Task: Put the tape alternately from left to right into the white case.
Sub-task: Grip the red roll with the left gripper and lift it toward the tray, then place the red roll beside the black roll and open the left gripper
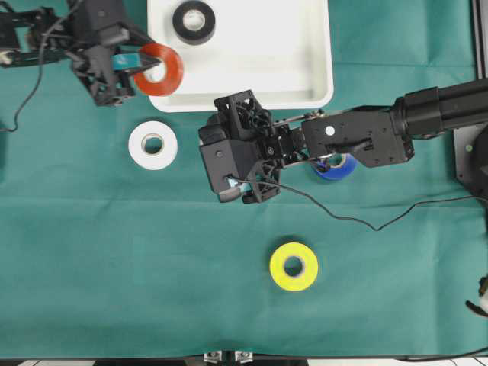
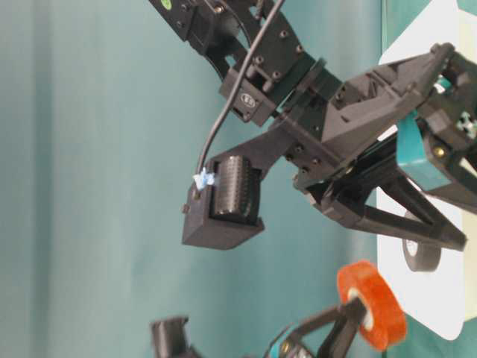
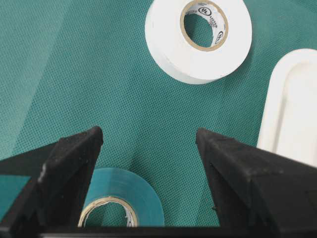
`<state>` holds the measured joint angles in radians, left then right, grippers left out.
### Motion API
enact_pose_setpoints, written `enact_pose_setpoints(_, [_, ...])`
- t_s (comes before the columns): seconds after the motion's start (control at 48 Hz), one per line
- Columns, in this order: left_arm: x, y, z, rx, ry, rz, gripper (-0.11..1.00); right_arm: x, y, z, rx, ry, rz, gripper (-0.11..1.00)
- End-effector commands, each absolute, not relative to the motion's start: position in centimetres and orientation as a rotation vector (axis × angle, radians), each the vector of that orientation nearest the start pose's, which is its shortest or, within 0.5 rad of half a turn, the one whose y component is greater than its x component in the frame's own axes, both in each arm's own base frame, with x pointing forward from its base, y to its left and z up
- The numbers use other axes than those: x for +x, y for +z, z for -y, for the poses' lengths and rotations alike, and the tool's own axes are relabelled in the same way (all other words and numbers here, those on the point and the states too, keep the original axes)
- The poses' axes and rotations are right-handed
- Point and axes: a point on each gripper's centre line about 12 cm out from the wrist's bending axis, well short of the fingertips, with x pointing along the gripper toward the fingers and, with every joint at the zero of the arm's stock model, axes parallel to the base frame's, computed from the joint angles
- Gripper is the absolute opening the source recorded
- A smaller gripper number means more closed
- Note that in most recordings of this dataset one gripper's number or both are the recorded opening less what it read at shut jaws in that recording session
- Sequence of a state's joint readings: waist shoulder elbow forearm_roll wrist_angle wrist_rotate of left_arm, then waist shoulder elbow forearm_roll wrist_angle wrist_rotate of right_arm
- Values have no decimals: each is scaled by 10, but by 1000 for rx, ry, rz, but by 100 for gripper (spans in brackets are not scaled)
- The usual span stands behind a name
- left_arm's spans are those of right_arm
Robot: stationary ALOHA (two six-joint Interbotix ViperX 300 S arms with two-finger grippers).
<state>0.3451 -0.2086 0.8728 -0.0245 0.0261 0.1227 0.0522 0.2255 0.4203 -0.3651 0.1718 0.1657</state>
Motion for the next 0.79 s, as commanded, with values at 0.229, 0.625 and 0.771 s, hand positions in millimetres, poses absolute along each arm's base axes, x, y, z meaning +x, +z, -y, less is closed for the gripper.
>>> enact_pose_setpoints(0.229, [346, 162, -134, -33, 317, -708, -3, 446, 160, -21, -227, 77, -751, 83])
enact_pose_setpoints(0.625, [358, 159, -141, -36, 323, -711, -3, 446, 161, -21, -227, 77, -751, 83])
enact_pose_setpoints(0.771, [356, 156, -140, -38, 321, -721, -2, 446, 160, -21, -227, 77, -751, 83])
